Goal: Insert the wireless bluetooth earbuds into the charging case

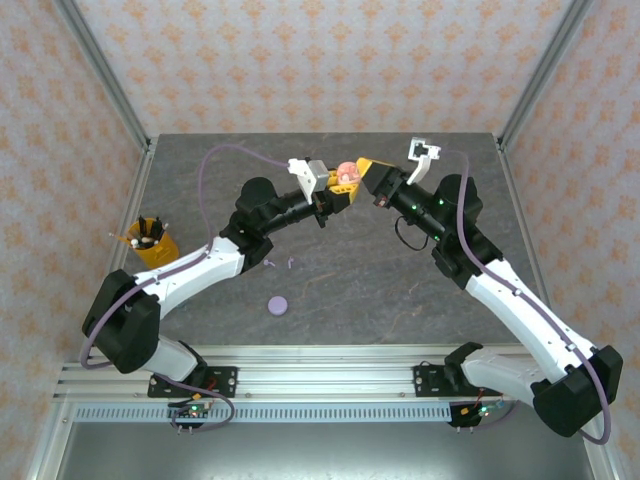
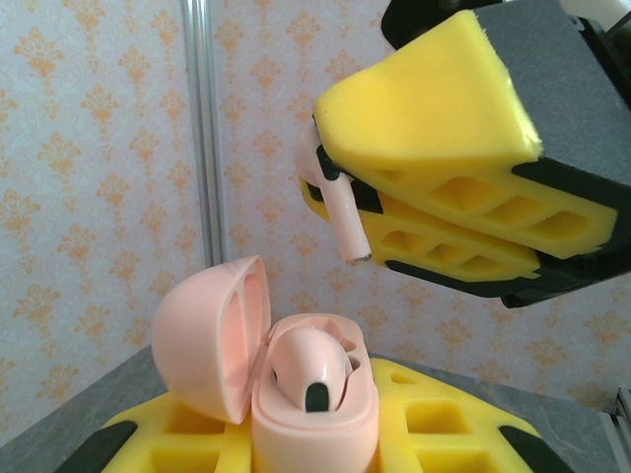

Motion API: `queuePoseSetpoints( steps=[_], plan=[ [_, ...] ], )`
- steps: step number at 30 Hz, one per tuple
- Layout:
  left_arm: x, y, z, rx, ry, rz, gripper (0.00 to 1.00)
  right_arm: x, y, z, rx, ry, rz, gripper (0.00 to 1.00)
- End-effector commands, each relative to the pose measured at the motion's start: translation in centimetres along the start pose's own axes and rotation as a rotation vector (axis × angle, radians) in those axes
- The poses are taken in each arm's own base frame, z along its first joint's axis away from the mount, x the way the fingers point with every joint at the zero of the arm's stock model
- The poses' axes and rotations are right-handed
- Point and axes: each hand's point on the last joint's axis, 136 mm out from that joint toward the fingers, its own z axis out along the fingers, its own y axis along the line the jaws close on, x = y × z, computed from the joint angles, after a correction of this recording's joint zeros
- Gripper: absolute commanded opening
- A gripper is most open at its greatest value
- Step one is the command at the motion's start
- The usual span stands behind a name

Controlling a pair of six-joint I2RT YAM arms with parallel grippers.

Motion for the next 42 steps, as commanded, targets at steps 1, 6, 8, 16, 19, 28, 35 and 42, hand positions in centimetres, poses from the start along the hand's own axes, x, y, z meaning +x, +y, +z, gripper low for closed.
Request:
queuePoseSetpoints(
  steps=[1,6,8,16,19,28,35,42],
  plan=[
    [-2.7,-0.4,0.5,0.017,-0.081,0.022,0.0,-0.2,1.1,-0.1,-0.054,-0.016,0.001,0.1],
    [-3.1,-0.4,0.4,0.016,-0.092,0.02,0.0,0.3,0.7,0.2,-0.049,-0.005,0.011,0.1],
    [-3.3,-0.4,0.4,0.017,-0.095,0.019,0.0,0.3,0.6,0.2,-0.045,-0.005,0.012,0.1],
    [-4.1,-0.9,0.2,0.026,-0.113,0.026,0.0,0.9,-0.2,0.3,-0.021,0.01,0.006,0.1],
    [-4.3,-1.1,0.2,0.028,-0.116,0.027,0.0,1.1,-0.4,0.5,-0.013,0.017,0.005,0.1],
    [-5.0,-1.1,0.0,0.02,-0.127,0.039,0.0,1.8,-0.9,0.3,0.0,0.037,-0.002,0.09],
    [-5.1,-0.9,-0.1,0.002,-0.127,0.051,0.0,2.5,-0.9,-0.2,0.001,0.069,-0.015,0.09],
    [-5.0,-0.6,-0.1,-0.012,-0.124,0.054,0.0,4.0,-1.1,-0.4,0.001,0.142,-0.029,0.09]
  ],
)
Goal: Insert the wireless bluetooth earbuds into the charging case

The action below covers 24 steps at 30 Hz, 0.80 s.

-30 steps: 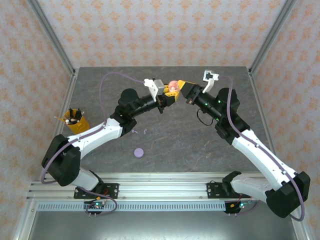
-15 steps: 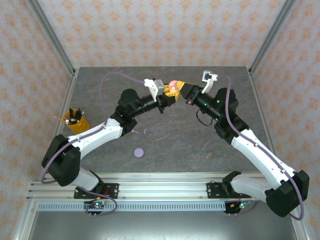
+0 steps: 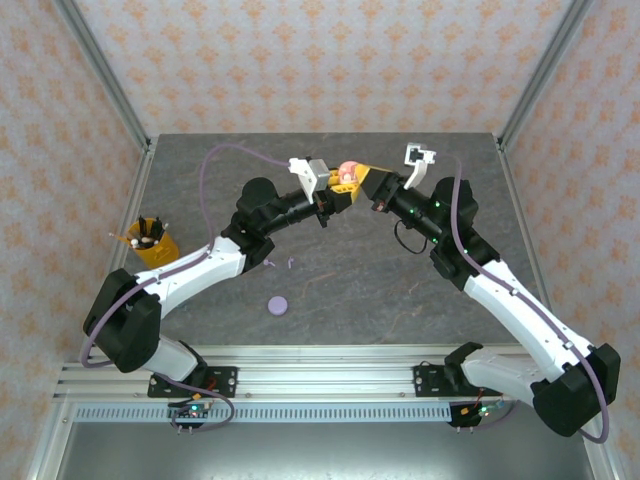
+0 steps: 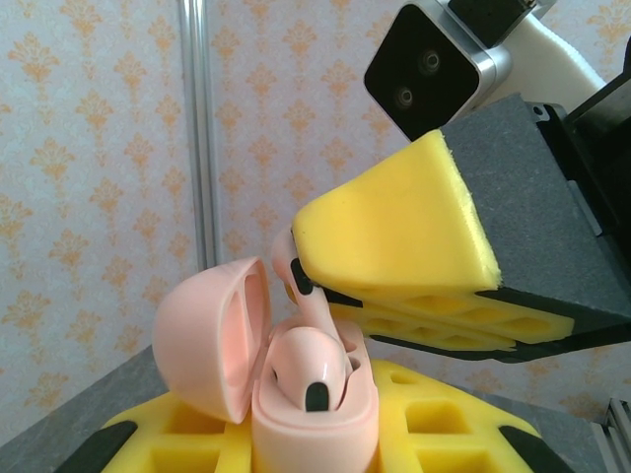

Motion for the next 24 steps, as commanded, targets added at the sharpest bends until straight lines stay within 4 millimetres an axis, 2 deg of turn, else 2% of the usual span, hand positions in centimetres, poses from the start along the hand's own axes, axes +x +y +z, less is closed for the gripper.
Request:
queuePoseSetpoints(
  steps=[1,20,22,24],
  plan=[
    [-4.6,-0.3,-0.3,-0.019,-0.109,0.071,0.0,2.6,0.0,-0.3,-0.018,0.109,-0.012,0.09],
    [-3.9,0.3,-0.6,-0.059,-0.105,0.06,0.0,4.7,-1.4,-0.7,0.035,0.198,-0.045,0.1],
    [-3.8,0.3,-0.7,-0.059,-0.104,0.06,0.0,5.0,-1.8,-0.7,0.051,0.207,-0.043,0.14],
    [-3.6,0.3,-0.7,-0.058,-0.101,0.056,0.0,4.8,-2.2,-0.7,0.073,0.2,-0.04,0.23]
  ],
)
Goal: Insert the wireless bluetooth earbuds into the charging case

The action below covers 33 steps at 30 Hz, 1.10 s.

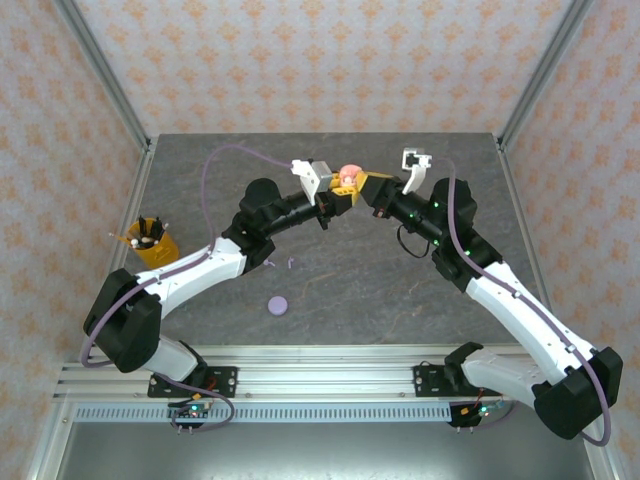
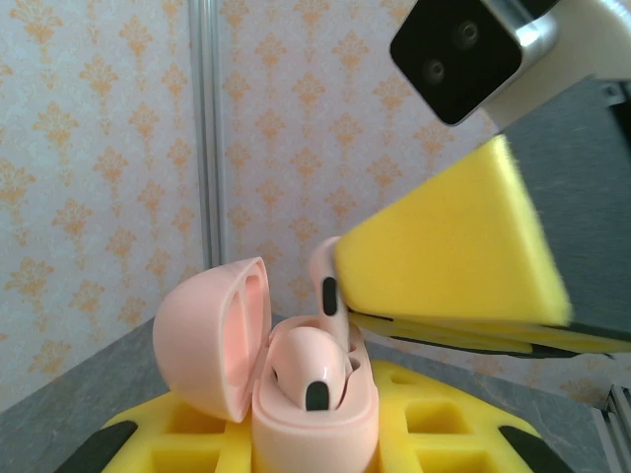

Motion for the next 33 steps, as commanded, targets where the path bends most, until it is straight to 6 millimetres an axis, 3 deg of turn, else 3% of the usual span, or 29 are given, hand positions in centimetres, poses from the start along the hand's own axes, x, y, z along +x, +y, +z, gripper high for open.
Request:
queuePoseSetpoints(
  steps=[1,6,11,17,20,26,33],
  plan=[
    [-4.8,-0.3,-0.9,-0.03,-0.147,0.073,0.0,3.2,-1.1,0.0,0.037,0.128,0.024,0.27],
    [-4.0,-0.3,-1.0,-0.028,-0.14,0.056,0.0,1.3,-1.5,0.0,0.077,0.079,0.032,0.37],
    [-2.8,-0.2,-1.0,-0.029,-0.118,0.04,0.0,-1.4,-0.6,-0.5,0.065,0.022,0.055,0.61],
    [-1.0,-0.2,-1.4,-0.033,-0.074,0.038,0.0,-4.7,1.0,-2.7,0.063,-0.04,0.072,0.68],
    [0.0,-0.4,-1.7,-0.027,-0.043,0.042,0.0,-5.6,0.4,-3.0,0.127,-0.032,0.09,0.68],
    [2.4,-1.2,-1.8,0.023,0.052,0.055,0.0,-3.8,-3.4,-0.9,0.366,0.229,0.142,0.56],
    [4.1,-1.9,-1.9,0.069,0.129,0.055,0.0,-0.3,-6.0,3.2,0.443,0.516,0.225,0.5]
  ],
)
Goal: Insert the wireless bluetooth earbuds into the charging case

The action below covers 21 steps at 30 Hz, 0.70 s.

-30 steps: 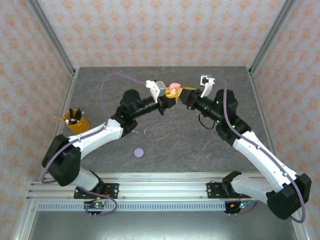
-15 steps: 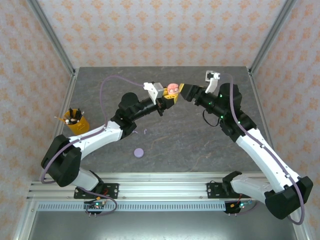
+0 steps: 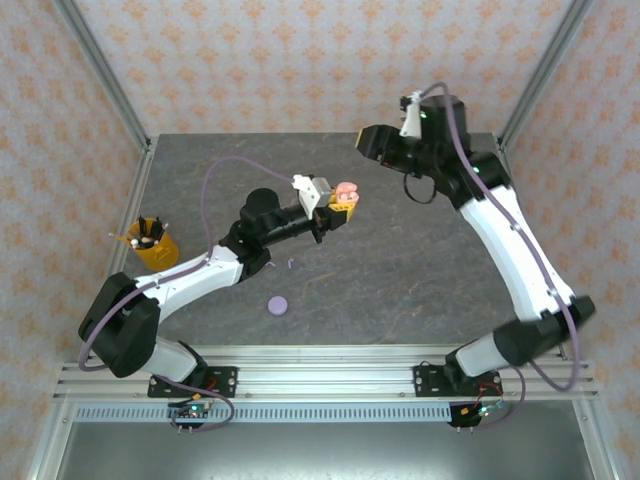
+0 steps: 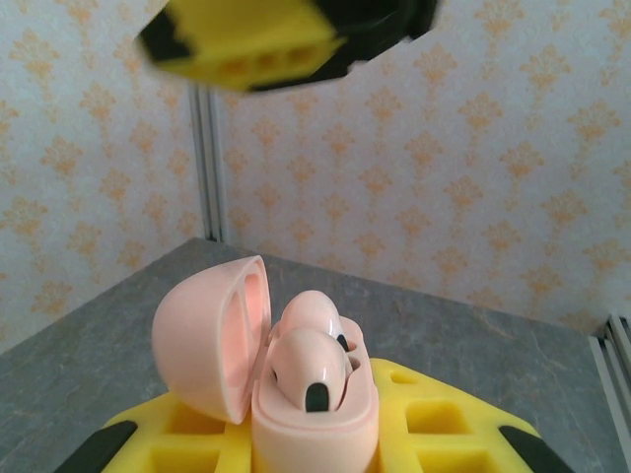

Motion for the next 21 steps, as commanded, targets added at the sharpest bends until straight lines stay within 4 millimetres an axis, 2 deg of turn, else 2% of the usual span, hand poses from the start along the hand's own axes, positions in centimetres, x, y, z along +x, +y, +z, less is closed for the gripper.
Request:
queuePoseSetpoints(
  steps=[1,5,10,13,16,21],
  plan=[
    [-0.2,-1.2,-0.4,0.053,0.02,0.033,0.0,3.8,-2.4,1.6,0.09,0.211,0.044,0.5],
    [-0.3,-1.3,-0.4,0.057,0.024,0.03,0.0,4.5,-2.9,3.5,0.109,0.282,0.062,0.47],
    [-0.7,-0.7,-0.3,0.021,0.015,0.036,0.0,7.4,-2.8,4.5,0.125,0.381,0.033,0.42],
    [-0.8,-0.1,-0.2,-0.009,0.014,0.035,0.0,9.1,-2.3,3.9,0.13,0.411,0.004,0.37],
    [-0.8,0.5,-0.1,-0.032,0.007,0.02,0.0,10.6,-1.9,2.4,0.133,0.415,-0.021,0.34],
    [-0.9,2.1,-0.1,-0.079,-0.028,-0.019,0.0,12.5,-2.8,-0.2,0.148,0.388,0.005,0.3]
  ],
)
